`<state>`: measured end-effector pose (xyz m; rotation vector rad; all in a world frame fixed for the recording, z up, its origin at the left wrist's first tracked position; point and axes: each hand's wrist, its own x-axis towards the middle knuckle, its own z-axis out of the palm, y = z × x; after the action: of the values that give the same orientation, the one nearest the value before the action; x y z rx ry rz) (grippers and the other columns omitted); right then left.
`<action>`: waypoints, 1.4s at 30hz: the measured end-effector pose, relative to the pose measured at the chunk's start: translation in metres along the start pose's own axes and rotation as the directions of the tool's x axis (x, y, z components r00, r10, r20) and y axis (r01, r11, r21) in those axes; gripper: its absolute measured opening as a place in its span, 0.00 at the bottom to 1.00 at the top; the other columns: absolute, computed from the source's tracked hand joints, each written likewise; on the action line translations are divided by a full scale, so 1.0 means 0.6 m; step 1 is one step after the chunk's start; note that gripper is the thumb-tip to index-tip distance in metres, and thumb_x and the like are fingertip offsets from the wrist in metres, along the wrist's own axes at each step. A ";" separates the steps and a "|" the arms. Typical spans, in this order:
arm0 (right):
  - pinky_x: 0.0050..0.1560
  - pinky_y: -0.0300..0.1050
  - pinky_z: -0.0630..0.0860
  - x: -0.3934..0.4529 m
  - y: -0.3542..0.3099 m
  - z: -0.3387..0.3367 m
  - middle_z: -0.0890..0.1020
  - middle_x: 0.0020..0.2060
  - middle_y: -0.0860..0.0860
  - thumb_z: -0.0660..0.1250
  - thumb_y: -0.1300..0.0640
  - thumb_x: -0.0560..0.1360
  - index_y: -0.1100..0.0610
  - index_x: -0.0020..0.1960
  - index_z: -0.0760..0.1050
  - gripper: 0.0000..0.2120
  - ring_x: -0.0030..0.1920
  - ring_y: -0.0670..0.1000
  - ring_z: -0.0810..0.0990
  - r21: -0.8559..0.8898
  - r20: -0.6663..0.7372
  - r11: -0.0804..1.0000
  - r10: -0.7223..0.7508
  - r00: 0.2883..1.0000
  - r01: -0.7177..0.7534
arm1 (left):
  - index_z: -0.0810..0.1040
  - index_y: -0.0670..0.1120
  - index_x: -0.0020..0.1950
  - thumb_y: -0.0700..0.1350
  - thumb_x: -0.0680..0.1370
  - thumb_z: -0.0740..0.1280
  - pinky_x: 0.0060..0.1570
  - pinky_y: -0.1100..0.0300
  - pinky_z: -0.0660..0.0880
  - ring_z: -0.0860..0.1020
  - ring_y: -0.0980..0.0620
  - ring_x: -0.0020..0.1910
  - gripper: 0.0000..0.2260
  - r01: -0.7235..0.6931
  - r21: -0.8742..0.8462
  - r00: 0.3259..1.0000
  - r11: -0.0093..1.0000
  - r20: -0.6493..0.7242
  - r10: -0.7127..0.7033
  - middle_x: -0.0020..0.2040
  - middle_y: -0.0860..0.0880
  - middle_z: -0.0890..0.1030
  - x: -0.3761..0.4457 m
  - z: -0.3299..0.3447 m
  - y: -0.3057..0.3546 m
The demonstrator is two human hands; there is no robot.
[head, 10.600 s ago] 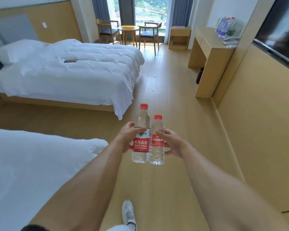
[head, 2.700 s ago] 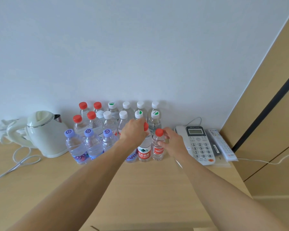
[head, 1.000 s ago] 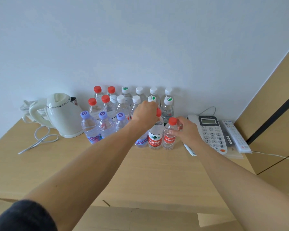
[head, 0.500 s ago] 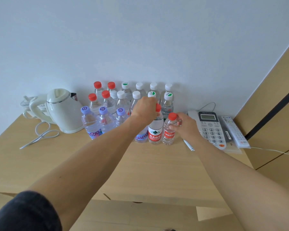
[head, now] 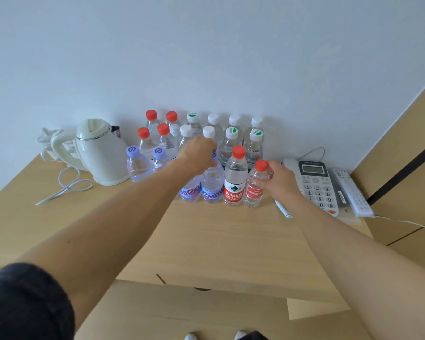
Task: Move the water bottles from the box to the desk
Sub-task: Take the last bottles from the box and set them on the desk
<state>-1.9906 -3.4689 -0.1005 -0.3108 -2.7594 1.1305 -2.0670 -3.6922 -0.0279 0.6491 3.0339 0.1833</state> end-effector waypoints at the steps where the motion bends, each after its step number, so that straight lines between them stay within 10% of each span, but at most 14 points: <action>1: 0.46 0.43 0.68 0.001 -0.001 0.000 0.77 0.45 0.48 0.78 0.54 0.71 0.58 0.57 0.76 0.19 0.47 0.51 0.75 -0.011 -0.003 1.000 0.001 1.000 -0.001 | 0.81 0.43 0.61 0.49 0.77 0.72 0.48 0.54 0.73 0.79 0.41 0.56 0.15 -0.005 0.005 1.000 1.000 0.005 0.005 0.56 0.42 0.82 0.000 0.000 0.002; 20: 0.44 0.45 0.67 0.011 0.007 0.004 0.72 0.37 0.43 0.78 0.55 0.71 0.60 0.54 0.77 0.17 0.45 0.52 0.74 -0.046 -0.018 0.999 -0.011 1.000 0.010 | 0.80 0.45 0.61 0.49 0.77 0.72 0.44 0.53 0.74 0.80 0.41 0.55 0.15 0.064 0.260 0.998 0.963 -0.027 -0.060 0.55 0.43 0.81 -0.007 -0.053 -0.071; 42: 0.51 0.48 0.72 0.008 -0.006 0.003 0.80 0.49 0.52 0.77 0.57 0.71 0.58 0.60 0.77 0.20 0.50 0.54 0.77 -0.041 -0.008 0.999 0.026 1.000 -0.027 | 0.78 0.45 0.68 0.48 0.75 0.76 0.57 0.52 0.75 0.78 0.44 0.60 0.23 -0.030 0.030 0.999 0.999 0.024 0.029 0.59 0.45 0.82 -0.012 -0.034 -0.119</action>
<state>-1.9960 -3.4716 -0.0991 -0.3568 -2.7824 1.0777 -2.0906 -3.7623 -0.0166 0.6934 3.0117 0.1292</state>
